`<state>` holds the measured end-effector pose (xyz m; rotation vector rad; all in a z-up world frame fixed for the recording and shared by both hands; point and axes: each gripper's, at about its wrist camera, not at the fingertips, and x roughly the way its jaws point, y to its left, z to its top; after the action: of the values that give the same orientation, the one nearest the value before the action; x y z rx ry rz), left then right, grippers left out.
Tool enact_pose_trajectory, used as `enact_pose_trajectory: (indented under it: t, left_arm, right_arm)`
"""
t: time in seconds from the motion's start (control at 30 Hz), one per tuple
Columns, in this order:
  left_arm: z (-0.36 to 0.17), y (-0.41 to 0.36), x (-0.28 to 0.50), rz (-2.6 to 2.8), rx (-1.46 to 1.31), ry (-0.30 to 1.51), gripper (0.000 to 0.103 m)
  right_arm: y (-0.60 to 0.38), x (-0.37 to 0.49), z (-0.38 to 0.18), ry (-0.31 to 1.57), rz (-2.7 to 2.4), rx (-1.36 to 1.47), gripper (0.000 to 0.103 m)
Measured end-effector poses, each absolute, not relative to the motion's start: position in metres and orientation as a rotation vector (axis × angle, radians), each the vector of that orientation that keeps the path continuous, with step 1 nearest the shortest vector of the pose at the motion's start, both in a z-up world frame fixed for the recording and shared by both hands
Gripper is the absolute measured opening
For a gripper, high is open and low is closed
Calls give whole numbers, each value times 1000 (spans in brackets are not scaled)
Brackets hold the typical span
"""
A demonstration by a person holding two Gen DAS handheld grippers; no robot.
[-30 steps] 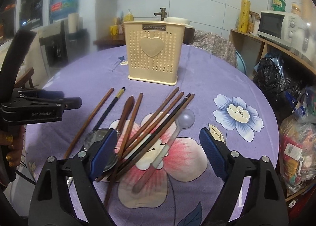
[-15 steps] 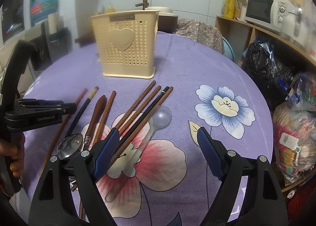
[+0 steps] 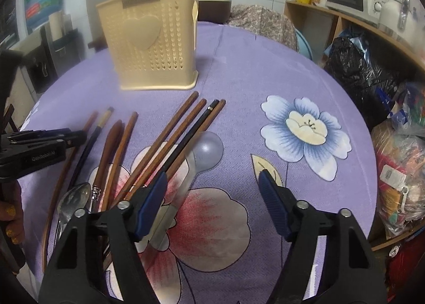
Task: Organize utensils
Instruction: 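Lower the right tool onto the clear plastic spoon while the left tool closes on a wooden chopstick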
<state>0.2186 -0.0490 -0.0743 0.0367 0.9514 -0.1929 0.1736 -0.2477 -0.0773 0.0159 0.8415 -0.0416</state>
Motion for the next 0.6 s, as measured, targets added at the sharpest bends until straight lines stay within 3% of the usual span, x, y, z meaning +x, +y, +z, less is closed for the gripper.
enact_pose_trajectory:
  t: [0.27, 0.33, 0.43, 0.6]
  left_arm:
    - [-76, -51, 218, -192, 43, 935, 33]
    - [-76, -51, 218, -191, 47, 933, 33]
    - [-76, -51, 218, -198, 45, 933, 33]
    - [-76, -49, 220, -203, 28, 936, 34]
  right_arm:
    - [-240, 182, -91, 883, -23, 24, 51]
    - [-242, 183, -91, 883, -16, 19, 35]
    - [-255, 184, -90, 889, -11, 16, 22]
    - [-272, 187, -87, 911, 2, 29, 22]
